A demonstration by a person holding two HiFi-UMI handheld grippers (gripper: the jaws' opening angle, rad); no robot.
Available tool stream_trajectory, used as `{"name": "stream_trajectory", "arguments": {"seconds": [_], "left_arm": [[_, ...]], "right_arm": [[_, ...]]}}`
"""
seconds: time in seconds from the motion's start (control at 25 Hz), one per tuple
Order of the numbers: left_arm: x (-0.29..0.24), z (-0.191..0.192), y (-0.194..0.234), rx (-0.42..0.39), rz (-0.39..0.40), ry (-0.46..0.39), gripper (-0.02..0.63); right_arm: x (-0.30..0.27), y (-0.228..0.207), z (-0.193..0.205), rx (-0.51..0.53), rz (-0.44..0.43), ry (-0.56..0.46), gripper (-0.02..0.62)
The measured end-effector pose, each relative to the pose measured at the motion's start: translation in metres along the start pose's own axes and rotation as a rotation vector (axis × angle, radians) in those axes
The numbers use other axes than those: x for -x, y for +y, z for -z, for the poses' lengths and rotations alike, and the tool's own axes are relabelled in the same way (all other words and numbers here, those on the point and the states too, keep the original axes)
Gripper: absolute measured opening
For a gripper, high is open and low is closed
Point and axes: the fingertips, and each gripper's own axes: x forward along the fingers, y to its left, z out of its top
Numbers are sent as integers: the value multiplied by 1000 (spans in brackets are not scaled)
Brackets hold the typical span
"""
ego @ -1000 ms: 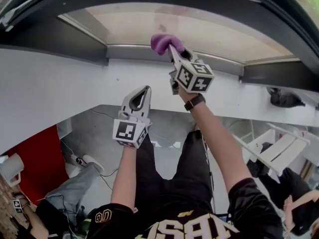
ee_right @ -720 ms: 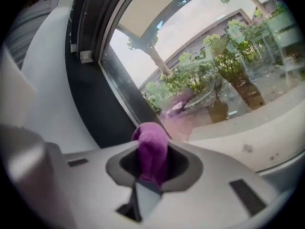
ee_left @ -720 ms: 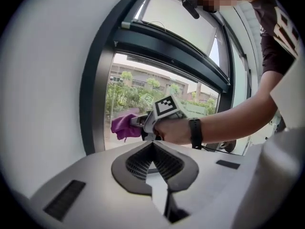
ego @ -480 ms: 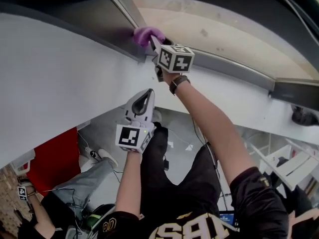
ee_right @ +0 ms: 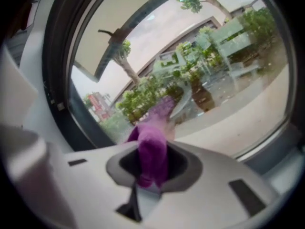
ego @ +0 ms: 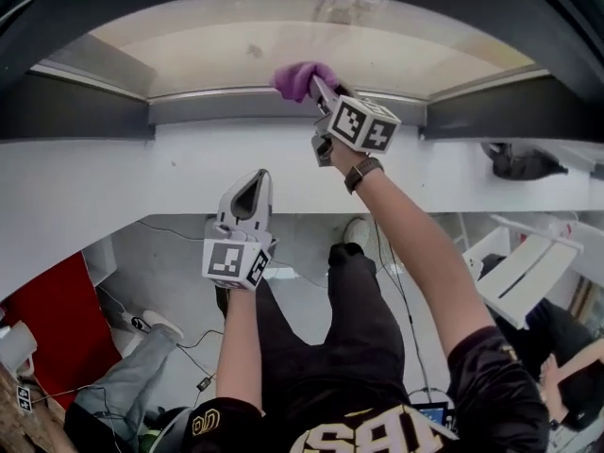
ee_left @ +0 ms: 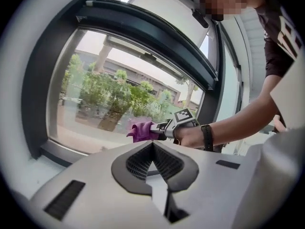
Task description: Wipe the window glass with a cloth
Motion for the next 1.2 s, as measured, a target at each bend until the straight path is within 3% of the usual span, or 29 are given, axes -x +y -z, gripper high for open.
{"name": "stream_trajectory", "arguments": {"seconds": [0.16, 0.28, 0.36, 0.52, 0.6, 0.72, 0.96, 1.08, 1.2], "left_arm": [[-56, 24, -89, 2, 123, -2, 17], [-78, 31, -125, -1, 167, -9, 17], [-82, 31, -132, 0, 166, -14, 17], [-65, 30, -115, -3, 132, -6, 17], [-49, 25, -90, -3, 100, -6, 17], [-23, 13, -39, -9, 49, -5, 17], [41, -11, 79, -64, -57, 0, 17], [76, -16, 139, -77, -97, 9, 17], [106, -21, 188, -85, -140, 11, 17]], "right_arm": [[82, -126, -40, -111, 210, -78, 83], [133, -198, -65, -264, 400, -177, 83], [152, -224, -79, -332, 496, -238, 83], [158, -229, -76, -313, 569, -272, 81], [144, -209, -62, -312, 544, -257, 83], [94, -142, -26, -283, 411, -190, 83], [-50, 52, 86, 5, 108, 54, 83], [-122, 147, 146, 40, -41, 157, 83], [-188, 215, 193, 54, -111, 221, 83]]}}
